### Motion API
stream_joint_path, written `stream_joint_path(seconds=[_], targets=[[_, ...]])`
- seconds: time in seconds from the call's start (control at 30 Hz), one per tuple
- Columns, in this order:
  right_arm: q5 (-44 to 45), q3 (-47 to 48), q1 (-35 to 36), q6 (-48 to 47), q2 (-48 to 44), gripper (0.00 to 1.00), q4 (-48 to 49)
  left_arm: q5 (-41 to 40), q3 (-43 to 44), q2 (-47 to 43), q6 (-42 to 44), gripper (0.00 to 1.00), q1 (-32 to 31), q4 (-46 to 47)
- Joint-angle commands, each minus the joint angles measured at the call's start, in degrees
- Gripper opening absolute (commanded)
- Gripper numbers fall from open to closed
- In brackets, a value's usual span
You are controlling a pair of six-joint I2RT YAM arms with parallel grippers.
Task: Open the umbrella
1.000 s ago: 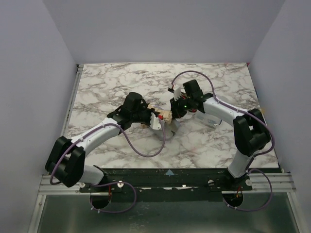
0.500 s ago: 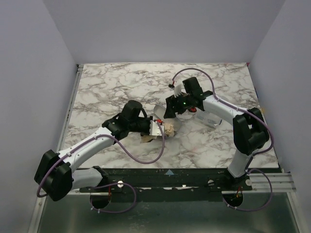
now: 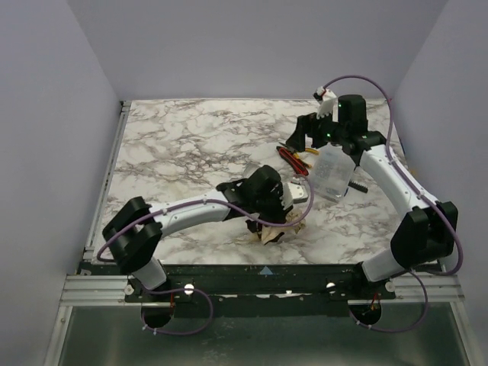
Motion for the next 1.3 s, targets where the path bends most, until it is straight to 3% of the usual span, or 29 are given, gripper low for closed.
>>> stream_joint_path(seconds=[0.0, 0.13, 0.3, 0.43, 0.6, 0.73, 0.93, 1.1, 1.27], targets=[[6.6, -1.2, -1.5, 0.2, -5.7, 1.00, -0.3, -11.6, 9.3, 8.0, -16.2, 0.00, 0.2, -0.6], [10.8, -2.9, -1.9, 0.5, -9.8, 1.00, -1.1, -15.2, 11.5, 12.4, -16.7, 0.00, 2.7, -3.0], [11.9, -3.2, -3.2, 1.9, -12.1, 1.00, -3.1, -17.9, 12.1, 14.5, -13.7, 0.00, 11.9, -5.7], [7.9, -3.4, -3.8, 2.6, -12.4, 1.00, -4.5, -19.8, 13.4, 15.6, -7.2, 0.00, 20.1, -6.3], [7.2, -5.4, -3.9, 4.7, -13.3, 1.00, -4.2, -15.6, 27.0, 22.6, -8.7, 0.00, 29.4, -13.6], [1.3, -5.9, -3.9, -0.4, -14.7, 1.00, -6.1, -5.3, 33.7, 23.9, -4.5, 0.00, 32.2, -16.4], [-11.6, -12.1, -3.8, -18.2, -22.9, 1.00, -7.2, 22.2, 37.0, 19.5, -3.4, 0.00, 32.0, -26.4], [-9.5, -18.6, 0.4, -29.9, -32.2, 1.00, -7.9, 29.7, 34.9, 15.1, -9.4, 0.00, 29.4, -27.9], [-9.8, -20.6, 0.7, -29.7, -35.0, 1.00, -5.3, 32.3, 26.6, 10.7, -14.4, 0.00, 28.7, -22.5]])
